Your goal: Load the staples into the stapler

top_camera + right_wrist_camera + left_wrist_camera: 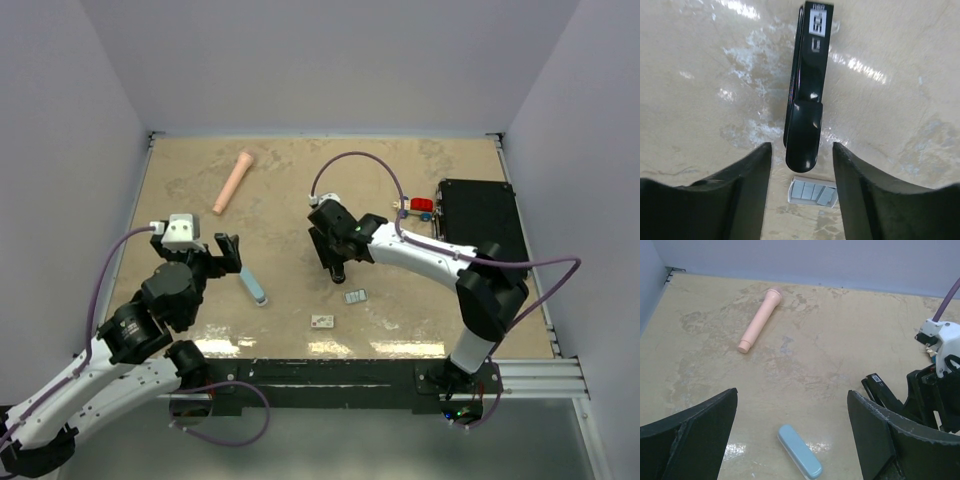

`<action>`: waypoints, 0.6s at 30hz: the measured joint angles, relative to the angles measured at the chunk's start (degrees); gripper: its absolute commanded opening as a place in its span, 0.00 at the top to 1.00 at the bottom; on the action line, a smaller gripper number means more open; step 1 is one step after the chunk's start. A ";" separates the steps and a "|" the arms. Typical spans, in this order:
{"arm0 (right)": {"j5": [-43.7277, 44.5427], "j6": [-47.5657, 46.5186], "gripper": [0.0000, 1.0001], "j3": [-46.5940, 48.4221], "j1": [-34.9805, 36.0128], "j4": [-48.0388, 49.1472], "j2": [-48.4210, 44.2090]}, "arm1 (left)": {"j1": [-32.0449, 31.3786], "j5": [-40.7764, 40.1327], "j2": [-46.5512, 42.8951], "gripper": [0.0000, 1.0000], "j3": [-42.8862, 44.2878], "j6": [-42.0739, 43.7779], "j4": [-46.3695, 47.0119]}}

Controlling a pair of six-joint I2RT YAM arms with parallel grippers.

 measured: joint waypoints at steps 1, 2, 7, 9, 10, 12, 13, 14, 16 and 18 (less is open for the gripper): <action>0.50 -0.24 0.32 1.16 -0.02 -0.59 -0.02 | 0.13 -0.02 -0.04 0.04 -0.07 0.00 0.17; 0.98 -0.52 0.28 2.19 -0.09 -0.81 -0.17 | 0.22 -0.09 -0.15 0.04 -0.17 0.00 0.24; 2.54 -1.81 0.11 3.61 -2.75 -0.17 -4.70 | 0.48 -1.62 -1.16 0.00 -0.68 -0.04 0.17; 3.54 -2.03 0.06 2.86 -5.40 1.22 -8.57 | 0.98 -2.95 -1.73 0.00 -0.68 -0.20 0.13; 3.98 -2.10 0.05 2.12 -6.64 2.16 -10.54 | 1.22 -3.91 -2.10 0.00 -0.68 -0.42 0.00; 4.96 -2.08 0.02 -0.98 -10.21 4.76 -16.55 | 1.68 -5.95 -3.26 0.00 -0.68 -1.16 -0.39; 5.77 -2.05 0.02 -2.91 -11.96 5.79 -19.93 | 1.81 -6.99 -4.07 0.00 -0.68 -1.40 -0.61; 6.82 -1.95 0.02 -4.59 -13.46 6.54 -23.12 | 1.84 -8.00 -5.07 0.00 -0.68 -1.66 -0.74; 9.75 -1.70 0.02 -8.20 -16.04 8.13 -29.66 | 1.97 -9.84 -7.54 0.00 -0.72 -2.03 -0.79; 12.90 -1.55 0.02 -11.28 -16.90 9.22 -35.87 | 2.16 -11.93 -11.19 0.00 -0.87 -2.27 -0.63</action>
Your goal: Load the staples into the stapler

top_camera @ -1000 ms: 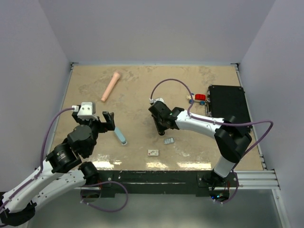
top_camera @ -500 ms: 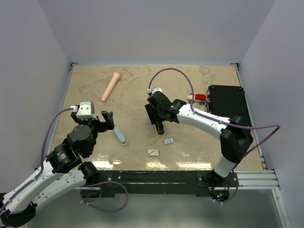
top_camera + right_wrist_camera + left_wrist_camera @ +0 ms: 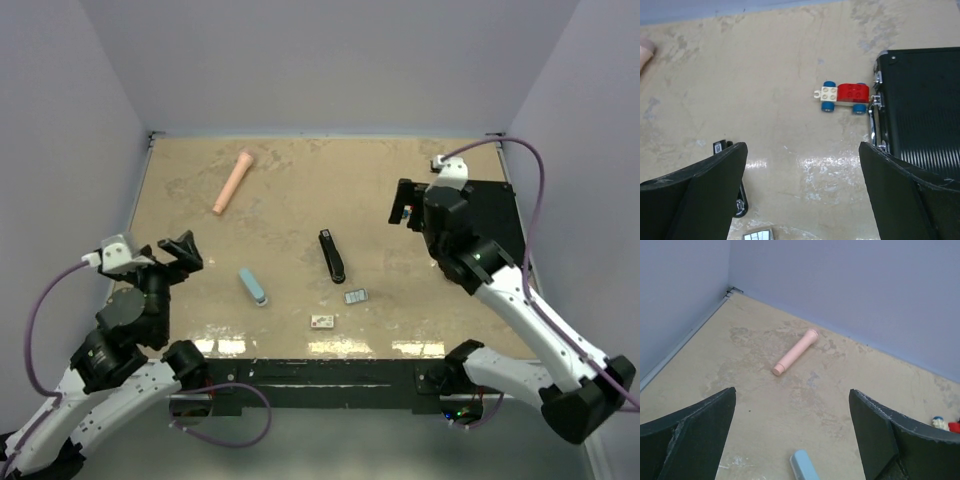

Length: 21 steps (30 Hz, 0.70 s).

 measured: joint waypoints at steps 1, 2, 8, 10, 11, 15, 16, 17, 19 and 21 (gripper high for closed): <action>1.38 0.13 0.02 -1.64 0.02 0.83 -2.93 | 0.00 -0.81 -1.40 0.00 -0.02 -0.31 0.09; 2.25 0.20 0.02 -2.82 0.04 1.14 -5.18 | 0.02 -1.68 -2.99 0.00 -0.02 -0.39 0.31; 7.61 0.22 0.02 -11.61 0.13 4.35 -19.98 | 0.31 -4.50 -8.35 0.00 -0.72 -0.39 2.14; 8.83 0.04 0.02 -13.29 0.13 4.98 -23.39 | 0.37 -4.79 -9.29 0.00 -1.53 -0.37 2.56; 9.35 -0.04 0.02 -14.03 0.13 5.33 -25.27 | 0.37 -4.90 -9.66 0.00 -1.92 -0.33 2.67; 11.58 -0.39 0.02 -16.22 0.13 6.80 -31.10 | 0.39 -4.94 -10.62 0.00 -2.86 -0.17 2.97; 11.96 -0.46 0.02 -16.63 0.13 7.39 -32.35 | 0.39 -4.94 -10.80 0.00 -2.93 -0.11 3.04; 12.15 -0.52 0.02 -16.92 0.13 7.82 -33.22 | 0.39 -4.94 -10.99 0.00 -3.04 0.13 3.34; 12.55 -0.76 0.02 -17.44 0.13 8.76 -34.62 | 0.48 -4.94 -11.39 0.00 -3.43 0.68 4.07; 13.03 -0.87 0.02 -17.46 0.13 9.46 -34.84 | 0.66 -4.92 -11.41 0.00 -3.80 1.07 4.70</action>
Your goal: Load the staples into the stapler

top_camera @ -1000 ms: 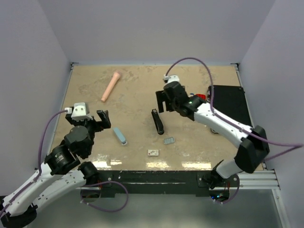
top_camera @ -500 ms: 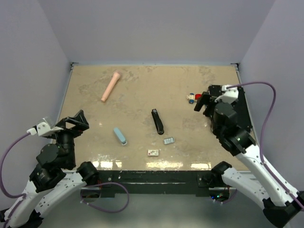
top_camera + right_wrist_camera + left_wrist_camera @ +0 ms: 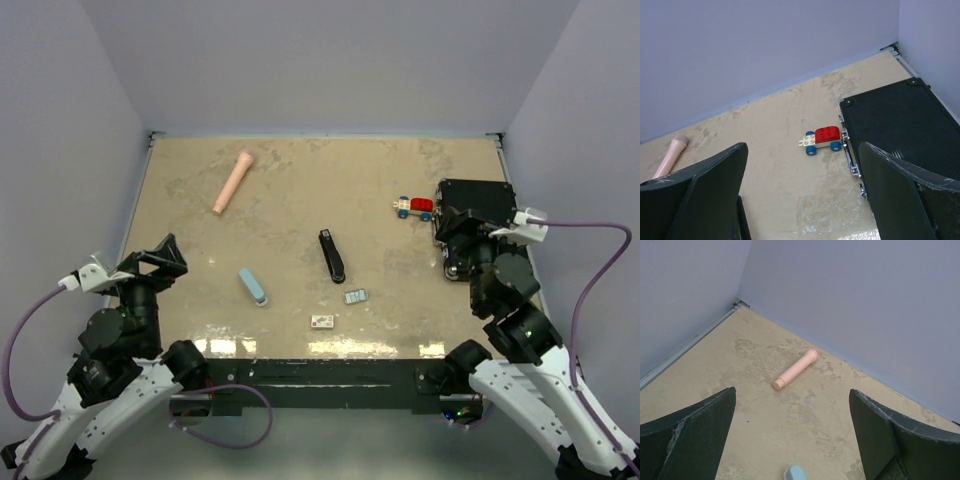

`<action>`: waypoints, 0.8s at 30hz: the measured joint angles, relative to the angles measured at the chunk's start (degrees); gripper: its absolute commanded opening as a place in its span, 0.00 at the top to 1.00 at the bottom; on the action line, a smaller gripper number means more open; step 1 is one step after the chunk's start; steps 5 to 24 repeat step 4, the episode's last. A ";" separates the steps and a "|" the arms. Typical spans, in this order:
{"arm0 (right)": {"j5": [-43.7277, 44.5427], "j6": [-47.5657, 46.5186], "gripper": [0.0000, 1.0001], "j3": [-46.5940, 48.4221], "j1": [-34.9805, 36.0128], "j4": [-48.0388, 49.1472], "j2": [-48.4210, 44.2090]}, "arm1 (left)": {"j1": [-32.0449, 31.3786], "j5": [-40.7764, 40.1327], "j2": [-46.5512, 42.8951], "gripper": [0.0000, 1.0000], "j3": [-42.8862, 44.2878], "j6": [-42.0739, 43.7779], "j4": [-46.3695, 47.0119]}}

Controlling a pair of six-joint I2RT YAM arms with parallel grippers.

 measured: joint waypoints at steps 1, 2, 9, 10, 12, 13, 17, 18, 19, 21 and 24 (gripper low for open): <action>0.17 -0.07 0.02 0.00 0.00 0.33 0.20 | 0.09 0.00 0.00 0.00 -0.22 0.17 0.22; 0.26 -0.09 0.02 0.00 0.00 0.44 0.44 | 0.11 0.00 0.00 0.00 -0.35 0.31 0.50; 0.26 -0.15 0.02 0.00 0.00 0.72 1.09 | 0.35 0.04 0.04 0.00 -0.52 0.61 0.76; 0.26 -0.15 0.02 0.00 0.00 0.72 1.09 | 0.35 0.04 0.04 0.00 -0.52 0.61 0.76; 0.26 -0.15 0.02 0.00 0.00 0.72 1.09 | 0.35 0.04 0.04 0.00 -0.52 0.61 0.76; 0.26 -0.15 0.02 0.00 0.00 0.72 1.09 | 0.35 0.04 0.04 0.00 -0.52 0.61 0.76; 0.26 -0.15 0.02 0.00 0.00 0.72 1.09 | 0.35 0.04 0.04 0.00 -0.52 0.61 0.76; 0.26 -0.15 0.02 0.00 0.00 0.72 1.09 | 0.35 0.04 0.04 0.00 -0.52 0.61 0.76; 0.26 -0.15 0.02 0.00 0.00 0.72 1.09 | 0.35 0.04 0.04 0.00 -0.52 0.61 0.76; 0.26 -0.15 0.02 0.00 0.00 0.72 1.09 | 0.35 0.04 0.04 0.00 -0.52 0.61 0.76; 0.26 -0.15 0.02 0.00 0.00 0.72 1.09 | 0.35 0.04 0.04 0.00 -0.52 0.61 0.76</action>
